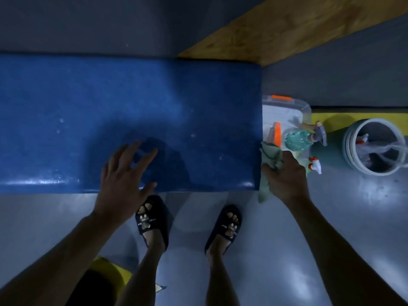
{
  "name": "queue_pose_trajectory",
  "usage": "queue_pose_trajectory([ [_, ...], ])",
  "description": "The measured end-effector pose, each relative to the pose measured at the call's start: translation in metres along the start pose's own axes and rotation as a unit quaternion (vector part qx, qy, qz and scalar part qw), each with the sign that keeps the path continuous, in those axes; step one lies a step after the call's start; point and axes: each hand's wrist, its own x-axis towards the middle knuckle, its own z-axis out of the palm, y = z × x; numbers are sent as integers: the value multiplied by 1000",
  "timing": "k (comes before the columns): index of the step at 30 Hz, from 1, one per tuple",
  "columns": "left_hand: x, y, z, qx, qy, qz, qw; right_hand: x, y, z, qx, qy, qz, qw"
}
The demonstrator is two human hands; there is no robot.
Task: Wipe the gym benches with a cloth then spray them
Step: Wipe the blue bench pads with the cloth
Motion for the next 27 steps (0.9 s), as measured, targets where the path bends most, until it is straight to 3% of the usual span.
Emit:
queue_pose_trajectory([
  [4,6,-28,1,42,-29,27,998,-17,-16,17,9,116,-16,993],
  [11,8,-35,8,6,-27,39,999,-30,-26,30,7,113,-33,993],
  [16,8,-33,9,15,-23,33,999,-27,-17,33,1,206,24,978],
  [20,7,-33,14,18,-15,33,999,-41,-48,67,-5,254,57,965],
  [23,7,-33,16,17,-10,37,999,-65,-78,102,8,236,-76,969],
  [27,7,-34,15,16,-1,41,999,-82,-85,108,-46,69,-256,963],
])
